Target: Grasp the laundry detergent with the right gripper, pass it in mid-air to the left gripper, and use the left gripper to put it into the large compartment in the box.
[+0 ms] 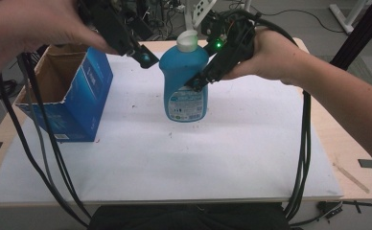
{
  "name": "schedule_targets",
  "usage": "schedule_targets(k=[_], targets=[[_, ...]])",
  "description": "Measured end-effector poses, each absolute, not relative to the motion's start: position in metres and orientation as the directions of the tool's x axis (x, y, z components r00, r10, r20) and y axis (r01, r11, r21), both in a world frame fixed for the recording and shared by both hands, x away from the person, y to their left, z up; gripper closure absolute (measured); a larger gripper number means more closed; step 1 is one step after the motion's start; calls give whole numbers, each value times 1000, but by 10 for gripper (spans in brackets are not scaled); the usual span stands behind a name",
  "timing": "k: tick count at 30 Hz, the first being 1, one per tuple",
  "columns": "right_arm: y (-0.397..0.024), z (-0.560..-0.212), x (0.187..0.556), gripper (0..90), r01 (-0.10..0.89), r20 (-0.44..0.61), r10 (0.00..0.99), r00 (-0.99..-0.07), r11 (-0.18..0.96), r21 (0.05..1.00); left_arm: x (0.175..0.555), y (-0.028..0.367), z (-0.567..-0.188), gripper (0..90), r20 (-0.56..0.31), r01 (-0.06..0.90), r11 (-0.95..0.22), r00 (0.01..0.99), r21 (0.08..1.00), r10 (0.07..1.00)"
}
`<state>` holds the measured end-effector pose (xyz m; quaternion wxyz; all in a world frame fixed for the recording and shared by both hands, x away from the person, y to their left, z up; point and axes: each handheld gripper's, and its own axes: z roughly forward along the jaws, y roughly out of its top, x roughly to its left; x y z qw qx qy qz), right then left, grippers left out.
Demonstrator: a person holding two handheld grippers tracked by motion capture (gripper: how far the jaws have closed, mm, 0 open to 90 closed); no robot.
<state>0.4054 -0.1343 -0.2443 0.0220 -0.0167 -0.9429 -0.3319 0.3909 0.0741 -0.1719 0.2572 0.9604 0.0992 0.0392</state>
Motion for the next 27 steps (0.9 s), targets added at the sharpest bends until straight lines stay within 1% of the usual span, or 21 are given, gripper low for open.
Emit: schedule_targets(k=[2,4,9,13,19,21,27], targets=[[-131,-237,405,469,41,53,9,-999,778,627,392,68,-166,207,34,143,-865,983,482,182],[-128,-231,404,470,29,50,-4,-999,775,631,393,62,-162,207,8,139,-873,987,468,161],[-121,-218,402,469,8,37,-20,-999,777,630,393,49,-159,206,-1,101,-897,994,430,111],[-118,-214,401,469,1,33,-26,-999,779,627,392,41,-158,206,-6,92,-898,995,430,99],[-117,-214,401,469,9,40,-20,-999,784,620,394,36,-161,207,-24,113,-897,993,426,114],[-117,-214,401,469,8,41,-22,-999,783,622,394,35,-162,207,-23,122,-897,992,425,124],[-117,-214,402,469,17,50,-17,-999,787,617,395,33,-163,207,-10,105,-899,994,426,111]])
